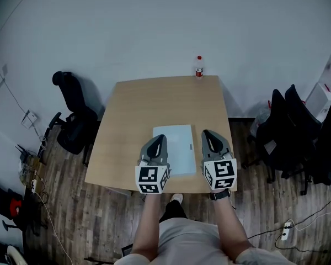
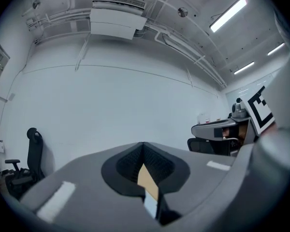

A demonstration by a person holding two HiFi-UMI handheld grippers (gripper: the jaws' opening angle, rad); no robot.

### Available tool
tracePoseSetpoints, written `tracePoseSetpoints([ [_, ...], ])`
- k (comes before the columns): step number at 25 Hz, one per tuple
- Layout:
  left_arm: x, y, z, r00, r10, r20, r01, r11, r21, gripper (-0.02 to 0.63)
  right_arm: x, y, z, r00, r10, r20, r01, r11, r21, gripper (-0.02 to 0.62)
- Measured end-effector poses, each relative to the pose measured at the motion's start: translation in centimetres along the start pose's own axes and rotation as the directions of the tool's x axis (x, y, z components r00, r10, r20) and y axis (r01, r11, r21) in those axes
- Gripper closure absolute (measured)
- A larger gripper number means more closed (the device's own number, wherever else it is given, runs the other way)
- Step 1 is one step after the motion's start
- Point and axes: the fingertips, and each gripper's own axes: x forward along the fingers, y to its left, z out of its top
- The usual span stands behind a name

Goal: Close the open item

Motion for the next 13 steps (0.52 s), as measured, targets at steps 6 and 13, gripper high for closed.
tracePoseSetpoints([
  [6, 0.4, -1.2, 1.0, 1.000, -0.013, 0.022, 0.012, 1.000, 0.023, 0.597, -0.8, -1.1, 0.7, 1.000, -0.024, 0.017, 0.024, 1.000, -0.014, 0.581],
  [13, 1.1, -0.9, 1.4, 1.000, -0.010, 0.019, 0.010, 0.999, 0.041, 0.597, -0.3, -1.8, 0.7, 1.000, -0.029, 0.007, 0.029, 0.999, -0.044, 0.581],
])
